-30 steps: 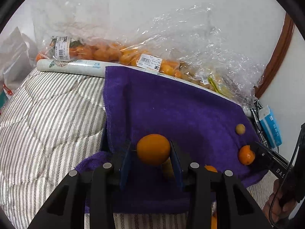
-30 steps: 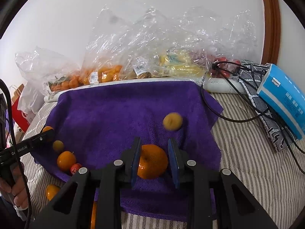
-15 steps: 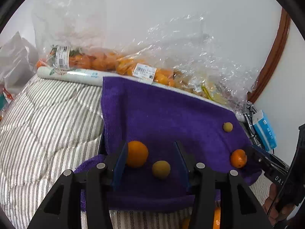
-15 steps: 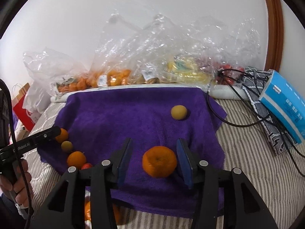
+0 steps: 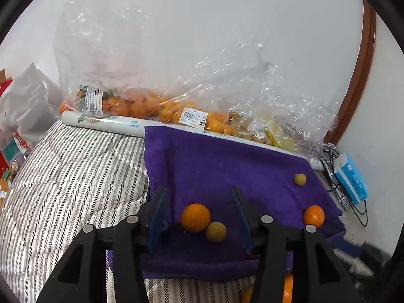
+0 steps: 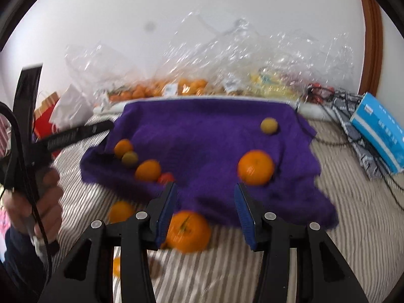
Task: Organize fruits
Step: 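Grasp the large stemmed orange with the right tool while the left tool grasps another orange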
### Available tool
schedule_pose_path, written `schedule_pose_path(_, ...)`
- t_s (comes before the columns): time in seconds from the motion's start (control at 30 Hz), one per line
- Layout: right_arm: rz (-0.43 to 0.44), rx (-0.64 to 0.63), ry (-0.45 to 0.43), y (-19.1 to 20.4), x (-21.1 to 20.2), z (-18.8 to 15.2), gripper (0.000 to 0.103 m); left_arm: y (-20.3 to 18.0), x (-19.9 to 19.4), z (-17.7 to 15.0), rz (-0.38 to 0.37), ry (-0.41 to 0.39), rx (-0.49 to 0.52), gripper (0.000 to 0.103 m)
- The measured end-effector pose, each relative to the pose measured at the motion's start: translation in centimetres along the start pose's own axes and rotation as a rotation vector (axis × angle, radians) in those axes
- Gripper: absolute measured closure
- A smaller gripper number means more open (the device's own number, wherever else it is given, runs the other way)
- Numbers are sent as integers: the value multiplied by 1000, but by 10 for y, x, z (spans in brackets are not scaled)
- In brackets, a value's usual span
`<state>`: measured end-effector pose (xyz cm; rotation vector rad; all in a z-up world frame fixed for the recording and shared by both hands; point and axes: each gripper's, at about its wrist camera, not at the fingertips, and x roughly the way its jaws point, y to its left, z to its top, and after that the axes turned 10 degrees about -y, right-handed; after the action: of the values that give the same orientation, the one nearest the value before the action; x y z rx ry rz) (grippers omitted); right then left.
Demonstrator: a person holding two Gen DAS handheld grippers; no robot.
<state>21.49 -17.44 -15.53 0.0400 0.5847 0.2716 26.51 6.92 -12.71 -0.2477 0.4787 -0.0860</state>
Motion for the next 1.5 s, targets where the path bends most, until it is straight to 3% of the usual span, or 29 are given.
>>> schedule_pose_path(0.5, -2, 18, 75, 11, 3, -28, 59, 12, -29, -20, 43, -18, 3, 54)
schedule_pose_path(1.0, -66, 1, 122, 10, 19, -40, 59, 9, -37, -25, 20, -21, 13, 54)
schedule_pose_path(1.3, -114, -47, 61, 8, 9, -37, 60, 7, -35, -27, -39, 6, -1, 54)
schedule_pose_path(1.5, -144, -28, 71, -16, -7, -47, 60, -7, -35, -39, -135, 56, 23, 54)
